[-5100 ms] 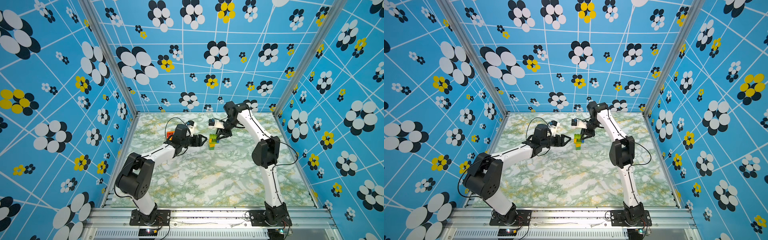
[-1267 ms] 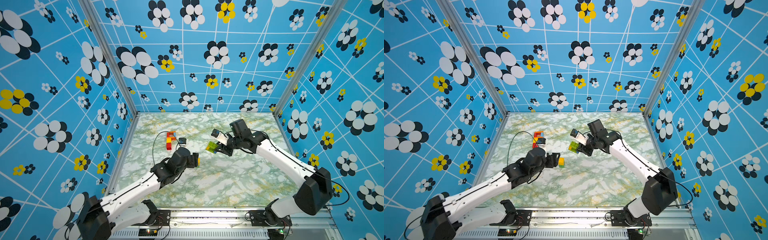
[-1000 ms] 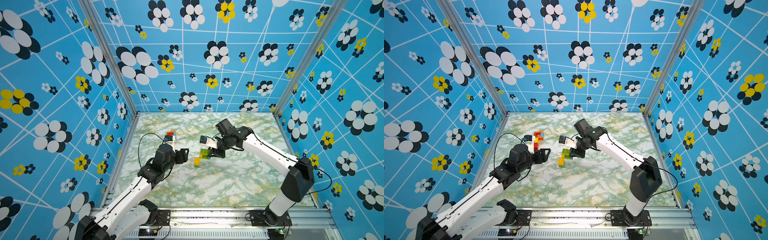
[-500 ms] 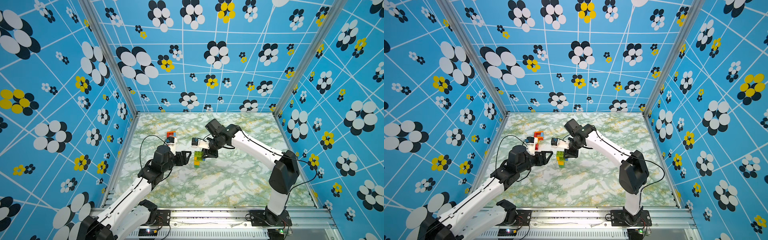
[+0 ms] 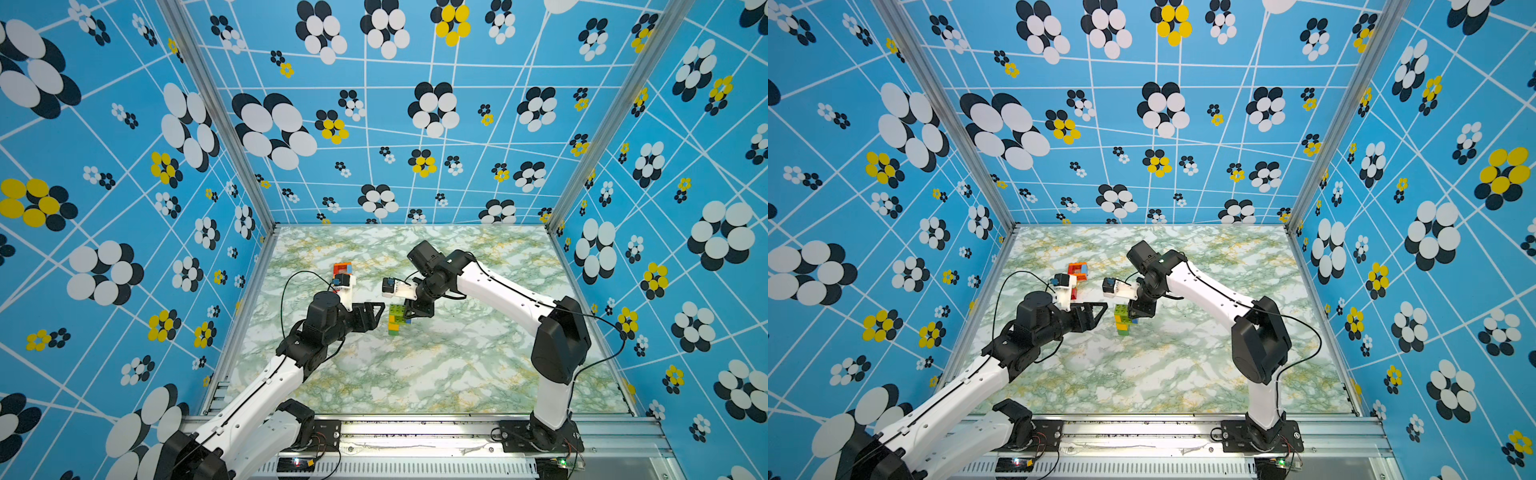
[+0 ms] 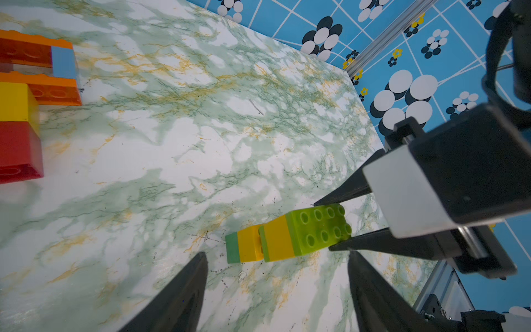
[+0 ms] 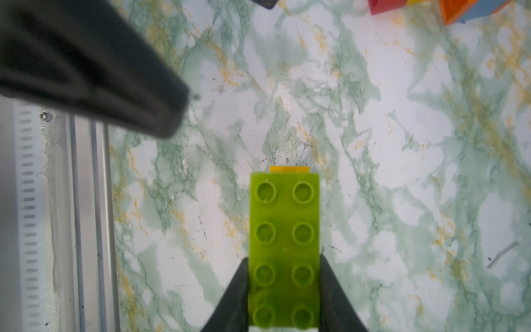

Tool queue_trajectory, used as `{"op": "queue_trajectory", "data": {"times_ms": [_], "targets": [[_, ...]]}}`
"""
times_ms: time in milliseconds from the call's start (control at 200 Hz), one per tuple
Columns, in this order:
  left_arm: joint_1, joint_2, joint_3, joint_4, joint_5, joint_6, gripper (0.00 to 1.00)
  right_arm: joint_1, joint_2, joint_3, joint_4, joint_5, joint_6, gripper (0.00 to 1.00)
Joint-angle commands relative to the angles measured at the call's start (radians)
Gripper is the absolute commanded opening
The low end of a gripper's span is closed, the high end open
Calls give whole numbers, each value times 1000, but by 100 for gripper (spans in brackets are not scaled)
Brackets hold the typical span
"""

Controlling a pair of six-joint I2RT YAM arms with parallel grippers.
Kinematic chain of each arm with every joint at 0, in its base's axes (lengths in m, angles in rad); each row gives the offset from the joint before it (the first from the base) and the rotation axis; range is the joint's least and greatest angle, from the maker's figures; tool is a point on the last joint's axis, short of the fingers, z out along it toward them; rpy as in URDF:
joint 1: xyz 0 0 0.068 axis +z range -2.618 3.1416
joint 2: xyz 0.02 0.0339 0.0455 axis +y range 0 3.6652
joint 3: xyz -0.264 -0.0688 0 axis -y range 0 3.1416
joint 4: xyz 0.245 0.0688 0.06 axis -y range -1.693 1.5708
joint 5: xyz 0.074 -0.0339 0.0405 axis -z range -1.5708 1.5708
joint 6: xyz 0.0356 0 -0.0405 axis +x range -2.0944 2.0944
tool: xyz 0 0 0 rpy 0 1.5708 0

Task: Assemble the letter p with lego
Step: Assemble the lego brick with the lego brick.

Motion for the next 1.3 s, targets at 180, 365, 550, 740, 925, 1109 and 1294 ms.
{"op": "queue_trajectory", "data": {"times_ms": [180, 365, 550, 740, 925, 1109, 1294], "targets": [[10, 4, -23, 33, 15, 11, 78, 1, 14, 24, 15, 10, 36, 20], [11, 9, -26, 37, 13, 11, 78, 3, 15, 18, 9, 12, 39, 20], [10, 22, -28, 44, 13, 11, 78, 5, 2, -2, 12, 3, 43, 20], [10, 41, -27, 59, 19, 7, 79, 8, 3, -11, 14, -1, 48, 20], [11, 48, -25, 66, 27, 8, 80, 11, 0, -25, 18, 0, 50, 20], [10, 59, -24, 75, 38, 7, 80, 12, -3, -35, 26, 6, 56, 21], [10, 70, -24, 89, 51, 3, 80, 14, 0, -29, 13, 17, 59, 21]]}}
